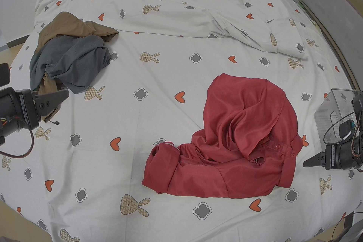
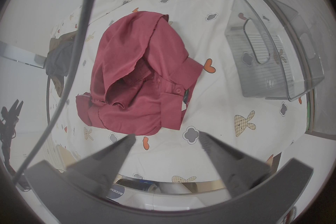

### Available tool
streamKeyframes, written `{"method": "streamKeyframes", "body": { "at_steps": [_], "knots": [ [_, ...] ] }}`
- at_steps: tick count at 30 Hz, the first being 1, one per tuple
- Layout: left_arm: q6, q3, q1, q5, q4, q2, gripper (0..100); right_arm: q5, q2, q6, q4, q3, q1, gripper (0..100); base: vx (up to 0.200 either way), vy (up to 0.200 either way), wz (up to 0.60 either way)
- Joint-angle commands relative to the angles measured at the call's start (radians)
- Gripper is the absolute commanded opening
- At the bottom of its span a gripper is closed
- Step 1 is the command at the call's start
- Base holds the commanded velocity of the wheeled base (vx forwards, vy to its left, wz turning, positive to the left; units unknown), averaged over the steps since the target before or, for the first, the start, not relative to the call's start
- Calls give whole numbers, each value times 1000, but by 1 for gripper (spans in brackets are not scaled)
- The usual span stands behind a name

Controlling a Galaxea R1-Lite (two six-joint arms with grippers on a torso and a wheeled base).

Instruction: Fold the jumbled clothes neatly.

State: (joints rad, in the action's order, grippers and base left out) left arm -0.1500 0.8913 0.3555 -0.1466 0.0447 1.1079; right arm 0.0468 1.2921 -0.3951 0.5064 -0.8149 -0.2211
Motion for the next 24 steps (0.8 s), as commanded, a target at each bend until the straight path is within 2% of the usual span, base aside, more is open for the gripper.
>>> {"method": "streamKeyframes", "body": {
  "at_steps": [1, 3, 7, 9, 13, 14, 17, 18, 20, 24],
  "knots": [
    [0, -8, 0, 22, 0, 30, 100, 2, -45, -5, -9, -7, 23, 100, 0, 0, 0],
    [0, -9, 2, 51, 0, 36, 100, 18, -114, 1, -12, -29, 17, 100, 0, 0, 0],
    [3, -8, 8, 65, -2, 55, 100, 48, -96, -2, -63, -47, -12, 100, 0, 0, 0],
    [3, -8, 8, 67, -8, 67, 100, 54, 55, -1, -186, -50, -54, 100, 0, 0, 0],
    [7, 2, 20, 70, -23, 98, 100, 51, 147, -8, -282, -50, -77, 100, 0, 0, 0],
    [30, 35, 91, 61, -29, 181, 100, 56, 168, -14, -325, -49, -81, 100, 0, 0, 0],
    [55, 57, 135, 44, -29, 244, 100, 56, 167, -19, -327, -49, -83, 100, 0, 0, 0],
    [75, 84, 204, -4, -32, 325, 100, 56, 161, -28, -327, -44, -72, 100, 0, 0, 0],
    [76, 132, 270, -57, -32, 400, 100, 56, 139, -45, -327, -40, -60, 100, 0, 0, 0],
    [78, 175, 330, -102, -31, 460, 100, 59, 118, -70, -327, -30, -37, 100, 0, 0, 0]
  ]
}}
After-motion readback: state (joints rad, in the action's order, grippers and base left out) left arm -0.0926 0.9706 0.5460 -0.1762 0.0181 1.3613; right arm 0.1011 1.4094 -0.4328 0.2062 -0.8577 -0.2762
